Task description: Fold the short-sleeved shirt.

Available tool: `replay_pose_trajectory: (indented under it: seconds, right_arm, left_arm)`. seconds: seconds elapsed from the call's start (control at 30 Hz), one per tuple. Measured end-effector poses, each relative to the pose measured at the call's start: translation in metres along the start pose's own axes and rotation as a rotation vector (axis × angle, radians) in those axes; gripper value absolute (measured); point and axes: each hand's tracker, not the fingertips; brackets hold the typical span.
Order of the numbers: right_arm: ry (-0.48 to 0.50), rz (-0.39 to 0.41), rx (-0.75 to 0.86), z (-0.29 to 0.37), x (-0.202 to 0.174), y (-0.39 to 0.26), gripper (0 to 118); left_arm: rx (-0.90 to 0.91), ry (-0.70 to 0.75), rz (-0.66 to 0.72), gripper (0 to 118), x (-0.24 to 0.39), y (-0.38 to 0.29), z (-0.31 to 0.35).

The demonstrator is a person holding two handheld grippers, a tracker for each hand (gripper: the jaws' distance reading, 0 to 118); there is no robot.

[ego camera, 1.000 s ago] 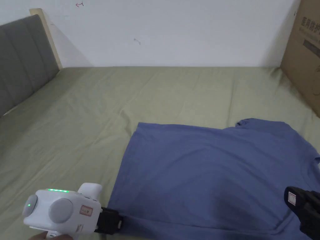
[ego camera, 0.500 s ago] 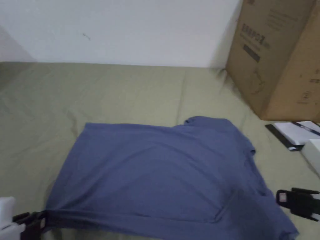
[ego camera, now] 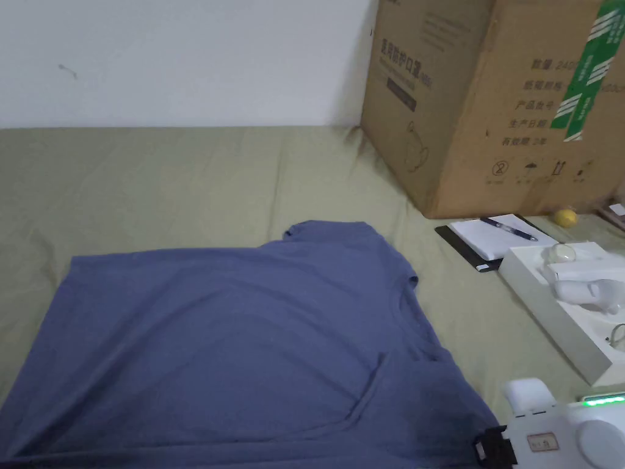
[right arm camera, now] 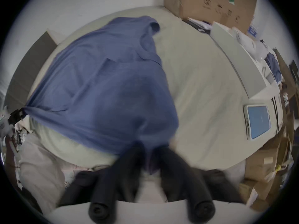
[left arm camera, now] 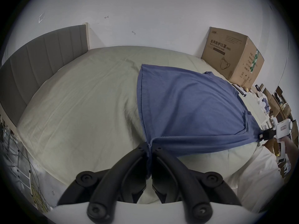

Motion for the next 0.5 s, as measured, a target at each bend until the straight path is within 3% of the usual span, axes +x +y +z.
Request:
replay_pose_trajectory:
  seconds: [0.13, 0.3, 0.5]
  right_arm:
    - [-0.010, 0.018, 0.023, 0.019, -0.002, -0.003, 5]
    - [0.077, -0.105, 0.098, 0.048, 0.010, -0.014, 5]
    - [0.045, -0.073, 0.145, 0.082, -0.003, -0.026, 5]
  left_arm:
    - [-0.006, 0.005, 0.023, 3, -0.002, -0.004, 0.003]
    - [0.019, 0.001, 0.034, 3, -0.007, -0.013, 0.020]
    - [0.049, 0.006, 0.001, 3, -0.009, -0.014, 0.042]
